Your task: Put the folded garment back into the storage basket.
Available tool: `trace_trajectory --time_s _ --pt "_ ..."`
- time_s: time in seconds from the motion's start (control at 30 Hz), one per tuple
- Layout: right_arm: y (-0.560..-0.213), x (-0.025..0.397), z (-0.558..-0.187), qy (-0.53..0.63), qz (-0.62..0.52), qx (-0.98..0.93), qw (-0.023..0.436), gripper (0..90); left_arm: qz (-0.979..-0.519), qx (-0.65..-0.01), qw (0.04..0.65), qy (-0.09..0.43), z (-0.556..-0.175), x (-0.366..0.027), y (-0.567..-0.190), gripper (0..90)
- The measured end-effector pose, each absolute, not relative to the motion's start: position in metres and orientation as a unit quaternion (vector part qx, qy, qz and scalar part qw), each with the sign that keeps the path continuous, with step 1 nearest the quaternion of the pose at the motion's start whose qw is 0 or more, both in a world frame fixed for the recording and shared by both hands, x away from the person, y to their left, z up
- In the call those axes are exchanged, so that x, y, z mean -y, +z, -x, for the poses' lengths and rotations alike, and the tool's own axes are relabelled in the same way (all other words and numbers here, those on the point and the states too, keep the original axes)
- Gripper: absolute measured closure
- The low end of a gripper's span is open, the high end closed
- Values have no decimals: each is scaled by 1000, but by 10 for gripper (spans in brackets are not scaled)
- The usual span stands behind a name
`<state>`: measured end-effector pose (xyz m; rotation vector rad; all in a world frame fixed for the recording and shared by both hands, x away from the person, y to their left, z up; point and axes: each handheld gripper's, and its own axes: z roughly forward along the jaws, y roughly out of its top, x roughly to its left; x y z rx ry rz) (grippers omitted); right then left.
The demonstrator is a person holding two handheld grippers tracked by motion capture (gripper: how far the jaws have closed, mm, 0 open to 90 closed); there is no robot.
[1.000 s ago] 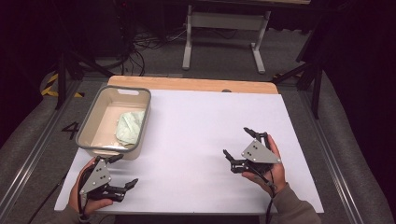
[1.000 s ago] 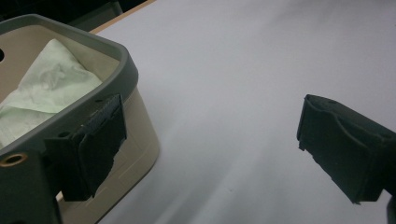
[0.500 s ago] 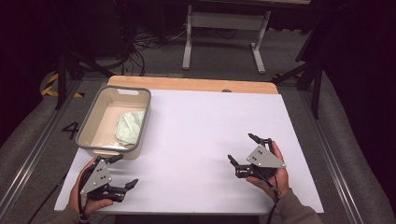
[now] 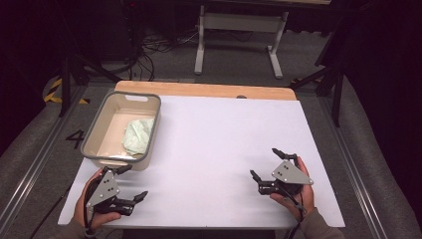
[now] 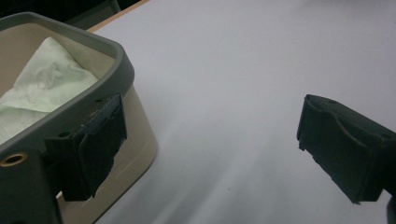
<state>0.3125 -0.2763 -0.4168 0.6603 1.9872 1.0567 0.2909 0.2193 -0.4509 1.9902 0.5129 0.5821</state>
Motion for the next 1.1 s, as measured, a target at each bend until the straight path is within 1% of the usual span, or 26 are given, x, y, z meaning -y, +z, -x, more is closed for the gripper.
trace_trajectory --time_s 0.2,0.83,1.1 --pt "-424 282 -311 409 -268 -781 388 61 -815 -213 484 238 -291 -219 -451 92" --pt "-445 312 -297 414 -302 -780 359 39 -813 -210 486 240 -295 -217 -449 87" --pt "-451 312 -297 408 -295 -789 351 39 -816 -212 479 243 -297 -215 -450 82"
